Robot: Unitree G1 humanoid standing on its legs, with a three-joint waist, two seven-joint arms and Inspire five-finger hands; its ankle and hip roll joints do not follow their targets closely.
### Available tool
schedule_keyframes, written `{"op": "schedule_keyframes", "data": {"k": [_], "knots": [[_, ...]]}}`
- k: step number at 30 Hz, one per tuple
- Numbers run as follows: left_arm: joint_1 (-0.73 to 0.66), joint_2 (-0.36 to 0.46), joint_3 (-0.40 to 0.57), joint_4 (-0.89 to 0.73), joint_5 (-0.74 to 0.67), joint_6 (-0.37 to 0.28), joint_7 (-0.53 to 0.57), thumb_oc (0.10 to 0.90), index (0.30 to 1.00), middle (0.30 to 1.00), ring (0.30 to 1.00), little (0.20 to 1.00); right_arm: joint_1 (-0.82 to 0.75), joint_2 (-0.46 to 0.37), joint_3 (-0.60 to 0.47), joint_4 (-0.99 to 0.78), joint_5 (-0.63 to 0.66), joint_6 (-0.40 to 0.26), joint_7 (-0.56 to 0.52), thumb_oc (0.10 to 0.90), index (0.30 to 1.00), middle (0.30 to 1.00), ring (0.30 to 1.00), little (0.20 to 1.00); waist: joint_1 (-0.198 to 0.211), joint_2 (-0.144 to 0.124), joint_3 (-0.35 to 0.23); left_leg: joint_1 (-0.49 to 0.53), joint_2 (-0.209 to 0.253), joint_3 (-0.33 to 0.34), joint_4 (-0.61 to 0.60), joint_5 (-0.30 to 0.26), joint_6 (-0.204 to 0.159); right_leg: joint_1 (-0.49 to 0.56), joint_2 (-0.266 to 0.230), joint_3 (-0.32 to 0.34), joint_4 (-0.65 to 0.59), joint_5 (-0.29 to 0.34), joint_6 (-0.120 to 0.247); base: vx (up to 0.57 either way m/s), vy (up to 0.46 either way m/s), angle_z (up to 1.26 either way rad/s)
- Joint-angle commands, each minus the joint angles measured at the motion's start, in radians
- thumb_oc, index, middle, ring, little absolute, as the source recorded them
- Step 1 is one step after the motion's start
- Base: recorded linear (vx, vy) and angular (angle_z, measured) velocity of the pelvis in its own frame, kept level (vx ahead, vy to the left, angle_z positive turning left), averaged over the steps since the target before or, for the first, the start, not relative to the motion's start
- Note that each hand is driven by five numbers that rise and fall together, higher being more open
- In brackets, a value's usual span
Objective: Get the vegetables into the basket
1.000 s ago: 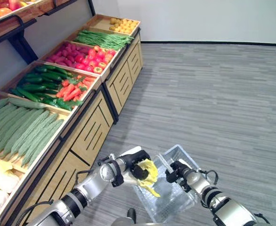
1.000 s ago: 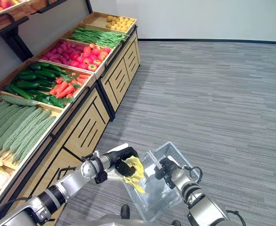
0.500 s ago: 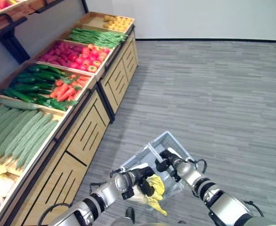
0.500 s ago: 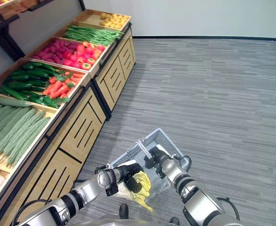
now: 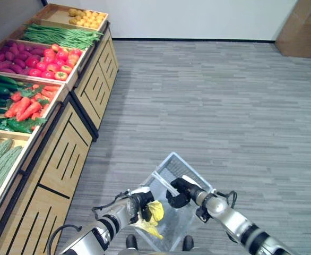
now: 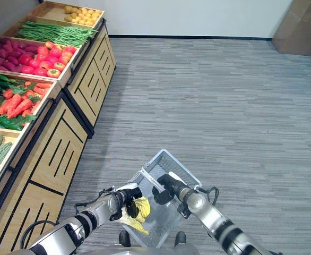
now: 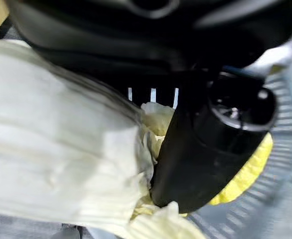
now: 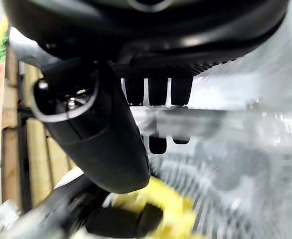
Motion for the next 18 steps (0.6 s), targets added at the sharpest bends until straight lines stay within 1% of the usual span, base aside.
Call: {"op": "schedule_keyframes", "data": {"k": [1,6,7,8,18], "knots": [[-0.158,-0.005,0.011,0.074,0.071,-0.033,0.019,0.400,0.300,0.300,0.300,0.300,-0.090,0.041,-0.084,-0.157,0.108,-0.117,0.050,0.400,0.300,0.300,0.300,0.300,0.010,-0.033,0.004,0.041,-0.012,-0.016,0.001,-0.068,-0.036,0.036,-0.019,0.030,0.012,-0.085,0.049,0.01,-0.004,-0.07],[-0.154,-0.005,0.017,0.066,0.064,-0.038,0.023,0.400,0.300,0.300,0.300,0.300,-0.054,0.032,-0.085,-0.179,0.150,-0.119,0.069,0.400,0.300,0.300,0.300,0.300,0.003,-0.030,0.005,0.046,-0.013,-0.014,0.001,-0.070,-0.037,0.038,-0.020,0.032,0.012,-0.088,0.048,0.01,0.003,-0.07],[-0.154,-0.006,0.017,0.065,0.066,-0.038,0.022,0.412,0.316,0.316,0.316,0.316,-0.055,0.033,-0.080,-0.179,0.143,-0.117,0.073,0.400,0.300,0.300,0.300,0.300,0.002,-0.030,0.005,0.047,-0.013,-0.013,0.001,-0.071,-0.036,0.038,-0.020,0.032,0.013,-0.088,0.048,0.00,0.000,0.00],[-0.153,-0.009,0.017,0.063,0.062,-0.039,0.021,0.900,1.000,1.000,1.000,1.000,-0.057,0.039,-0.070,-0.180,0.146,-0.116,0.079,0.400,0.300,0.300,0.300,0.300,0.001,-0.030,0.006,0.049,-0.012,-0.011,0.001,-0.071,-0.036,0.039,-0.021,0.034,0.013,-0.088,0.048,0.00,0.000,0.00],[-0.143,-0.015,0.015,0.072,0.059,-0.039,0.027,0.900,1.000,1.000,1.000,1.000,-0.066,0.047,-0.052,-0.181,0.148,-0.119,0.081,0.400,0.300,0.300,0.300,0.300,-0.001,-0.023,0.002,0.055,-0.017,-0.013,0.001,-0.074,-0.033,0.048,-0.026,0.032,0.014,-0.091,0.048,0.00,0.000,0.00]]}}
